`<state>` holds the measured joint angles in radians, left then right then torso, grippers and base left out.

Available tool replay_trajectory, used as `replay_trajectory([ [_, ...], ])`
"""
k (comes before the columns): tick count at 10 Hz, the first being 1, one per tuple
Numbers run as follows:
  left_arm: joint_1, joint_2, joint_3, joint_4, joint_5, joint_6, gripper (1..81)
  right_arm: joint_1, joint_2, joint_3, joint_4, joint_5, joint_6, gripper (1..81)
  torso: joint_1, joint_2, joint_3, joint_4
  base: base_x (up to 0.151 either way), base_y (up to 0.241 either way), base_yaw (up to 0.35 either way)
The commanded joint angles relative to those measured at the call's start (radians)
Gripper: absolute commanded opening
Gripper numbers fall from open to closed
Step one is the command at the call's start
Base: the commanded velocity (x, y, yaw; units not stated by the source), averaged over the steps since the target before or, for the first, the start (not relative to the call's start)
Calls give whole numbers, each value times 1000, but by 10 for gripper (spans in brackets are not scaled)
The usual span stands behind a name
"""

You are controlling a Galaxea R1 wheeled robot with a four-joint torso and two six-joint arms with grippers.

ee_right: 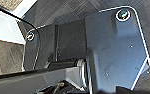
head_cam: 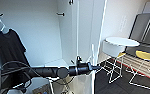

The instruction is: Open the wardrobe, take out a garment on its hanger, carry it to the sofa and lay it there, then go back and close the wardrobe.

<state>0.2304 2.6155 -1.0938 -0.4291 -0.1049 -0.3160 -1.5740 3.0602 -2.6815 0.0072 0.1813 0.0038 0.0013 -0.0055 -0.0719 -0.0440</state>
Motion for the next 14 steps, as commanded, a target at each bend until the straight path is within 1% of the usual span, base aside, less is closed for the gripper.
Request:
replay_trajectory([
  [1,-167,6,29,44,-15,15,10,27,2,3,16,-42,1,811,0,0,0,0,0,0,-259],
  [14,-168,12,38,46,-2,15,10,25,2,2,16,-40,1,811,0,0,0,0,0,0,-259],
])
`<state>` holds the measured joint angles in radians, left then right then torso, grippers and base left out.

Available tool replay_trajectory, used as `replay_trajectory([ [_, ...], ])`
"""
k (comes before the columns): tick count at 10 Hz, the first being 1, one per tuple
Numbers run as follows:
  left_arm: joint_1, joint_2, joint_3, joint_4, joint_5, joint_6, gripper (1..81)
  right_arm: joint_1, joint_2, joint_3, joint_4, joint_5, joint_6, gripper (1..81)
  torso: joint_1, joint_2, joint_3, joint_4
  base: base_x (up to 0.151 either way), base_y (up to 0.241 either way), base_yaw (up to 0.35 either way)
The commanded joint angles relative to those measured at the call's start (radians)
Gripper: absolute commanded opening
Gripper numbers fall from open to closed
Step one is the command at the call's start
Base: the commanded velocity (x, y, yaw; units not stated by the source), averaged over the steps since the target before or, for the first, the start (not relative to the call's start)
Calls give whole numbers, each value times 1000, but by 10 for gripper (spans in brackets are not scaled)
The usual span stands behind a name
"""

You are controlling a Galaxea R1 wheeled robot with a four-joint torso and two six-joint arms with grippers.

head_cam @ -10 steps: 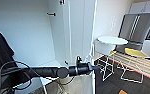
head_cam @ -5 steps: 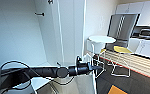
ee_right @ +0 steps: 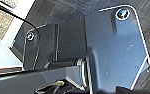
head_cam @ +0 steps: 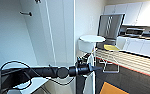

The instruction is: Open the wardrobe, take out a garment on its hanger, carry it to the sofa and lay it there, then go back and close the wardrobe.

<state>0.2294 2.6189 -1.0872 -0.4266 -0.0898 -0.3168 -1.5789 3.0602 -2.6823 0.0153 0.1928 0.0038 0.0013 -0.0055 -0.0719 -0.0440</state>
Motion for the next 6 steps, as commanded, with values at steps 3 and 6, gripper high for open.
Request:
replay_trajectory([
  [3,-167,6,33,45,-18,16,10,30,4,3,8,-52,1,811,0,0,0,0,0,0,-259],
  [6,-167,6,33,49,-18,16,10,30,4,3,11,-52,1,811,0,0,0,0,0,0,-259],
])
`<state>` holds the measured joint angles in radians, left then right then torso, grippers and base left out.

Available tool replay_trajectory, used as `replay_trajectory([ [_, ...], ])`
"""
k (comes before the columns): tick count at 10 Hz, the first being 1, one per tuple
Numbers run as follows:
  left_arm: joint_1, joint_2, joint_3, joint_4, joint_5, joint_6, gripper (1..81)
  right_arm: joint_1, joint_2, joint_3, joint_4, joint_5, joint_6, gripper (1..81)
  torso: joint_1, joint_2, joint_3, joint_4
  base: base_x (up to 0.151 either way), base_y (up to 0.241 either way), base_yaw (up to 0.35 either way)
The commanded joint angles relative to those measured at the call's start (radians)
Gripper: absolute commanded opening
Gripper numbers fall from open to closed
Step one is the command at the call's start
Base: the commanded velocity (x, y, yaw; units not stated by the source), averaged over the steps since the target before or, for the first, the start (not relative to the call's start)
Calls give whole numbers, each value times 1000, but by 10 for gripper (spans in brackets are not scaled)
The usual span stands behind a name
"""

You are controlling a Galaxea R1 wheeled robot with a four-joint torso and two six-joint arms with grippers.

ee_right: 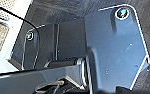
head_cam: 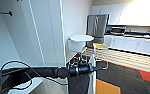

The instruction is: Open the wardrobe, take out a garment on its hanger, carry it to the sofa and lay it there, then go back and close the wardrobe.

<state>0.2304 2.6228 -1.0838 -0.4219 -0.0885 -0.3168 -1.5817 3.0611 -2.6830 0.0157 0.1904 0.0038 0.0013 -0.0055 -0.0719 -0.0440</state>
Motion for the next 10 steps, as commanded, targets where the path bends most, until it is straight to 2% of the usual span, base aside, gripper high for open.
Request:
replay_trajectory([
  [1,-168,1,31,45,-17,16,10,34,3,3,10,-49,1,811,0,0,0,0,0,0,-248],
  [10,-168,2,33,46,-10,16,10,33,3,3,10,-49,1,811,0,0,0,0,0,0,-207],
])
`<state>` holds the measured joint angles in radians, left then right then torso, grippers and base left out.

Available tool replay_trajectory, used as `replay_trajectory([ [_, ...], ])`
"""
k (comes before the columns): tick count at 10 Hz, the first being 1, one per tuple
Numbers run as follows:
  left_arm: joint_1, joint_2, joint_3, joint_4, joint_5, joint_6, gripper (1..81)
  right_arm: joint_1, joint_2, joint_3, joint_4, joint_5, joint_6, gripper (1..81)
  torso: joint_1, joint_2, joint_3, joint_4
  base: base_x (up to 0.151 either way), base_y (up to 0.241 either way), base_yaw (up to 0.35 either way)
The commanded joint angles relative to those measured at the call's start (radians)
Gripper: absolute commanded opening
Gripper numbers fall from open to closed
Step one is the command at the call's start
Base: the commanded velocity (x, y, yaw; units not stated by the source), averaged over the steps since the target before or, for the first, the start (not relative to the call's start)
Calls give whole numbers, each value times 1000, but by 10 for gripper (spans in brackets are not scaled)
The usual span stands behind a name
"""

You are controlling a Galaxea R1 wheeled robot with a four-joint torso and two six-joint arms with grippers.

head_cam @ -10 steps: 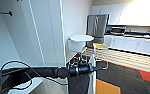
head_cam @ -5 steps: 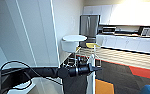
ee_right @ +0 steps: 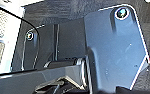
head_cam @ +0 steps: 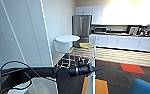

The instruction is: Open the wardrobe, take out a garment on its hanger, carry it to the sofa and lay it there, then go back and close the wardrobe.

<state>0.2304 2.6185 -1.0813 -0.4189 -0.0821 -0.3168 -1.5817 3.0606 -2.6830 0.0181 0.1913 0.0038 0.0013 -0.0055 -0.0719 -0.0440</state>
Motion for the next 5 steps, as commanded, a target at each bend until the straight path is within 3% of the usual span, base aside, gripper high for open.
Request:
replay_trajectory([
  [1,-168,8,30,43,-15,16,10,34,3,3,8,-50,1,811,0,0,0,0,0,0,-205],
  [5,-168,11,32,45,2,16,10,36,3,6,8,-50,1,811,0,0,0,0,0,0,-229],
])
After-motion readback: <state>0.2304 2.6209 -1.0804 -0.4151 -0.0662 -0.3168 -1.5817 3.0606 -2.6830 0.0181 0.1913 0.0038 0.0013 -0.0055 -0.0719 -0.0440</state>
